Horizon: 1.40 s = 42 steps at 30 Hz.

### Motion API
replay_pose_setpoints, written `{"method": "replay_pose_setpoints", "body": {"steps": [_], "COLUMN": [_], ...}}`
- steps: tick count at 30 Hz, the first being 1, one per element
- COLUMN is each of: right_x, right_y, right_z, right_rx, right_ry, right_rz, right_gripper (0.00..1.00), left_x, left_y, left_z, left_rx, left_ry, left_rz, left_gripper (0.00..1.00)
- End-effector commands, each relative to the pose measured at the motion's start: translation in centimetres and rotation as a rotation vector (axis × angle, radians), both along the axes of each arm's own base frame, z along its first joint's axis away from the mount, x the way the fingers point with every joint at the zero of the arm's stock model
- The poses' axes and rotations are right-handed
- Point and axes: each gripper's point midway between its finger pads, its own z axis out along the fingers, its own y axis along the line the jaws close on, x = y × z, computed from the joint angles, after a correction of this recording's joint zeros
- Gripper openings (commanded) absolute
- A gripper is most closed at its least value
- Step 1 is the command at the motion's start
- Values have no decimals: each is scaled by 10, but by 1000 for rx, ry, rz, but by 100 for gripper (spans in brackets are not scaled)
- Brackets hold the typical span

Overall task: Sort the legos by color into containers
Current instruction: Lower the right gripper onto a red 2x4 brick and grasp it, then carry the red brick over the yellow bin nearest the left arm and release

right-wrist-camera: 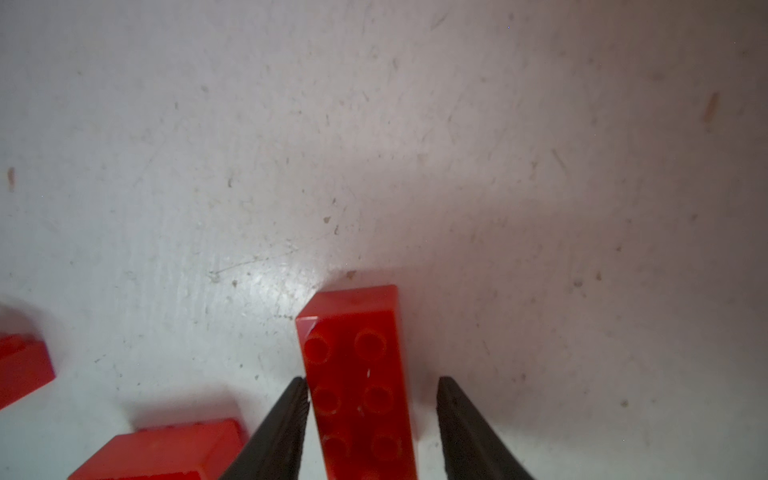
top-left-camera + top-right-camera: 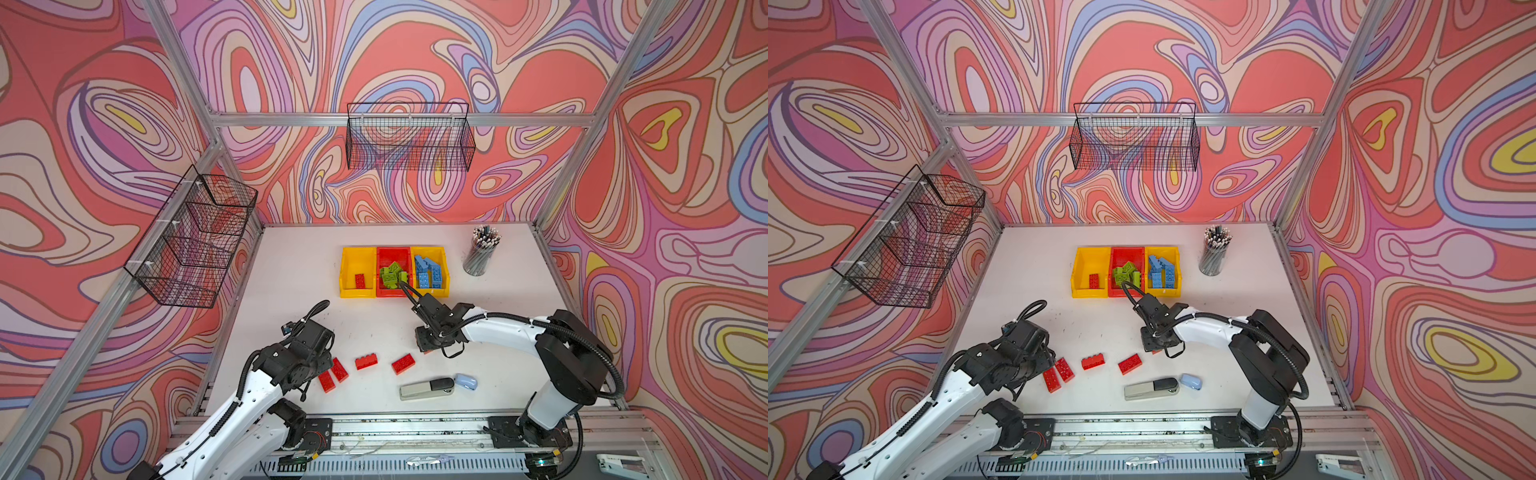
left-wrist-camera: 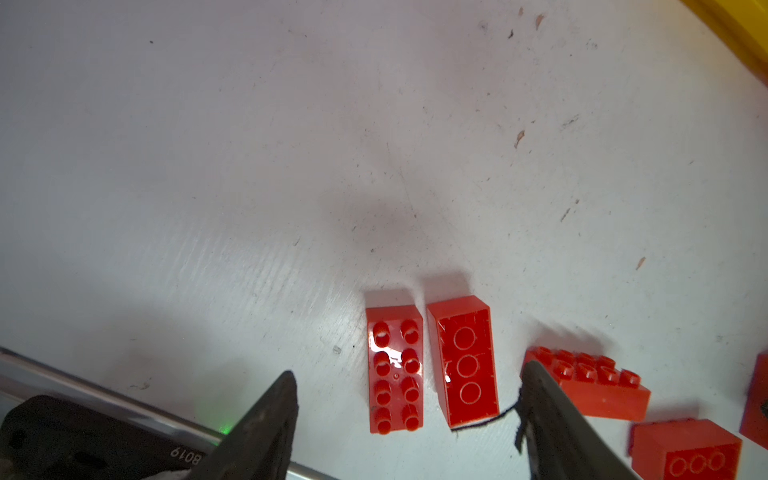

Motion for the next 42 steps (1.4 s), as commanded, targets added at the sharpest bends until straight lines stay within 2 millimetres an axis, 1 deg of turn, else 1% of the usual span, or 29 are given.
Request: {"method": "replay_pose_setpoints", "body": {"steps": [1, 4, 7, 8, 11, 12, 14, 17, 20, 24, 26, 30, 33, 35, 36, 37, 38, 39, 42], "right_x": [8, 23, 44, 51, 74, 81, 99, 124, 146, 168, 178, 195, 207, 213, 215, 217, 218, 218, 213], "right_y": [11, 27, 44, 52, 77, 83, 100, 124, 144, 164, 173, 180, 186, 191, 193, 196, 198, 199, 194], "right_z": [4, 28, 55, 55, 76, 80, 92, 105, 109, 115, 113, 101, 99, 101, 102, 109, 116, 123, 145], "right_rx": [7, 42, 61, 58, 94, 96, 114, 151, 169, 203, 210, 227, 260, 278, 283, 295, 305, 316, 330], "right_ry": [-10, -52, -106, -107, -149, -159, -195, -247, -285, -309, -314, -308, -323, -331, -334, -347, -358, -369, -386], "right_rz": [17, 26, 46, 56, 79, 83, 95, 117, 140, 165, 177, 177, 180, 188, 193, 200, 205, 206, 205], "right_gripper": [41, 34, 31, 31, 31, 31, 31, 31, 31, 32, 32, 33, 38, 47, 54, 64, 70, 75, 80], "left_x": [-8, 1, 12, 16, 27, 30, 37, 50, 64, 79, 85, 95, 97, 96, 95, 94, 92, 89, 81], "left_y": [7, -1, -8, -11, -19, -20, -22, -28, -38, -45, -46, -47, -48, -46, -42, -36, -30, -19, 19], "left_z": [-5, -2, 2, 4, 6, 7, 9, 17, 23, 29, 31, 37, 41, 43, 44, 44, 44, 44, 53], "left_rx": [27, 15, 7, 3, -4, -1, 11, 19, 10, 3, -19, -78, -107, -104, -92, -69, -42, 3, 161], "left_ry": [31, 7, -13, -20, -37, -42, -53, -85, -118, -149, -177, -242, -280, -292, -296, -296, -294, -290, -328], "left_rz": [20, -21, -51, -59, -85, -90, -106, -150, -201, -234, -232, -215, -205, -198, -187, -168, -148, -114, -3], "left_gripper": [71, 72, 73, 73, 74, 74, 74, 75, 76, 76, 76, 76, 76, 76, 77, 78, 79, 79, 81]}}
